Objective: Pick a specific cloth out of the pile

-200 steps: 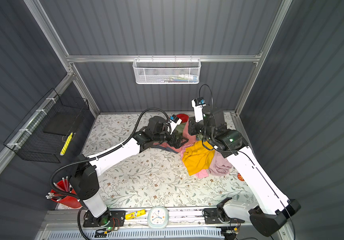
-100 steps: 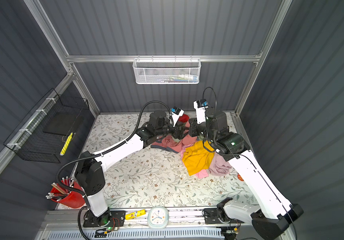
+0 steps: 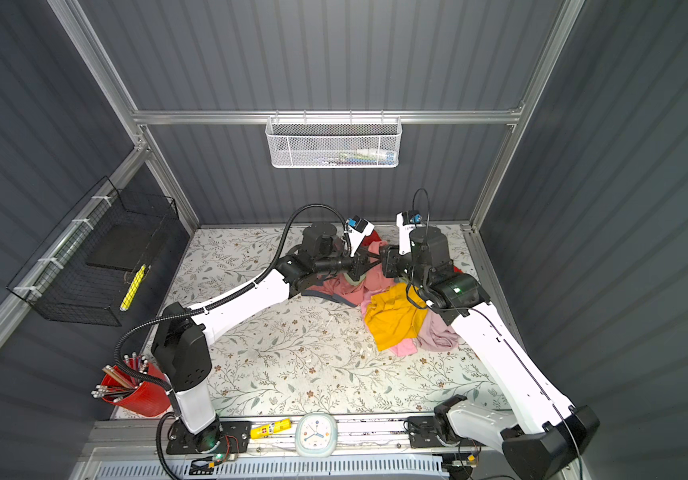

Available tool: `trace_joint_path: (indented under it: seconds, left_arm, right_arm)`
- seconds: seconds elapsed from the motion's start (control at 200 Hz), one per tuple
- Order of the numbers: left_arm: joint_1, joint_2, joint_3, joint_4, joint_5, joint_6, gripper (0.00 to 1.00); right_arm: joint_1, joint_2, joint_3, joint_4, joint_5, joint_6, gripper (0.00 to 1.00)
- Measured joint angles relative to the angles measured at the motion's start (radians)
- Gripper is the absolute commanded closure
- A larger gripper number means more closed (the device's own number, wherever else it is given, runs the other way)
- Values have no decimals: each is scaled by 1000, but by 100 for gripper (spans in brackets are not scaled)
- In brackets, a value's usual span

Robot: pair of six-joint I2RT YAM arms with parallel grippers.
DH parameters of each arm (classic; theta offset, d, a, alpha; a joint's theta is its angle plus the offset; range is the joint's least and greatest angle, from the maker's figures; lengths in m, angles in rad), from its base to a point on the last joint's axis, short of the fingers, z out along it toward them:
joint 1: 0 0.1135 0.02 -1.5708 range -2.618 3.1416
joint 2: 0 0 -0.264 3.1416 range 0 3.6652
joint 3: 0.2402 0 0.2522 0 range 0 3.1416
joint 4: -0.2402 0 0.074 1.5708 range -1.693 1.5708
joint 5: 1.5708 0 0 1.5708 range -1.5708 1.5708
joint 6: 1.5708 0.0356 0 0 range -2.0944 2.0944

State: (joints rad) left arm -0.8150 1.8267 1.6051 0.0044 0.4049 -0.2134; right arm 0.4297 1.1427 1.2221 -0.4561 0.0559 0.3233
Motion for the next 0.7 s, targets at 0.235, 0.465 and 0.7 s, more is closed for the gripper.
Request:
trace_joint_path:
  seconds: [0.235,0.465,0.7]
  left_arm:
    - [-19,-97,-11,-3,-37,-32,100]
    - [-33,-123,-11,-8,-45,-48,100]
    - [-37,-123,13,-27,-46,-56,100]
  right_arm:
    - [-105,-109,-168,98,-3,106,19]
    - [-182,-103,-278,204,-71,177,19]
    - [-211,0,-381,298,-145,228,21]
